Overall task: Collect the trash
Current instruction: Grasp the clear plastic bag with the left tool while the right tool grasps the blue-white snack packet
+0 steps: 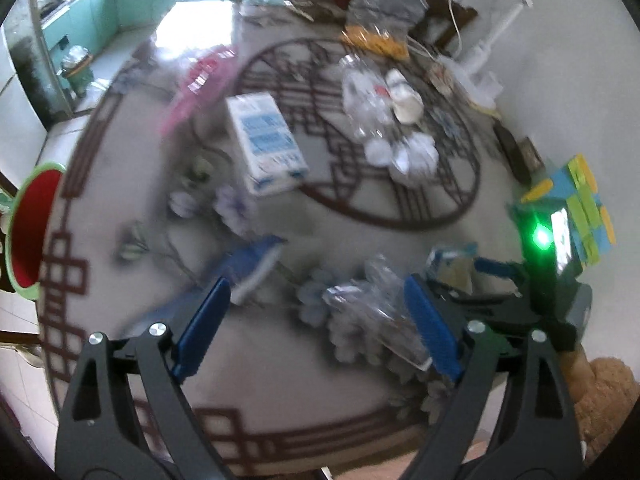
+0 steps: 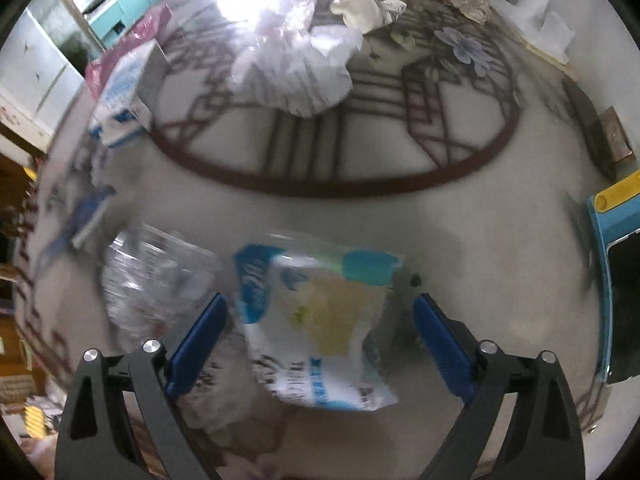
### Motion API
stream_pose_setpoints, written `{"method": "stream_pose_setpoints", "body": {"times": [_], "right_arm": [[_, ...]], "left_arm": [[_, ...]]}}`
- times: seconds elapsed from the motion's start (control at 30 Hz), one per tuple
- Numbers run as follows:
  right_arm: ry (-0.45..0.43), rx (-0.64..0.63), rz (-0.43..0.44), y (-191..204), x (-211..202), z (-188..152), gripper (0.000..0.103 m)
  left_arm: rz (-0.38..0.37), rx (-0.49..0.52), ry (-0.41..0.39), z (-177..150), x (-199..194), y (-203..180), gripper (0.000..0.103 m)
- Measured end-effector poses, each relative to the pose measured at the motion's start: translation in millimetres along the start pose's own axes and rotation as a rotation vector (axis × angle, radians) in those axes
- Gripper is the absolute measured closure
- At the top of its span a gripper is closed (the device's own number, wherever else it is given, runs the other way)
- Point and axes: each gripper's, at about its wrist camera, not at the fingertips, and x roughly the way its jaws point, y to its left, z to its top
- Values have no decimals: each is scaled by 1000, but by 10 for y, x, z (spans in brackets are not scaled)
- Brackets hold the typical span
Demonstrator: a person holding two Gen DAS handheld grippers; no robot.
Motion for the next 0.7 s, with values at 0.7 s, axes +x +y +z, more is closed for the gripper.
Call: {"method": "stream_pose_setpoints", "body": {"times": [0.7], "right_arm": [[-239,31,68,-251,-623,404,59]], "left_arm": [[15,36,210,-271,965,-477,20]]}}
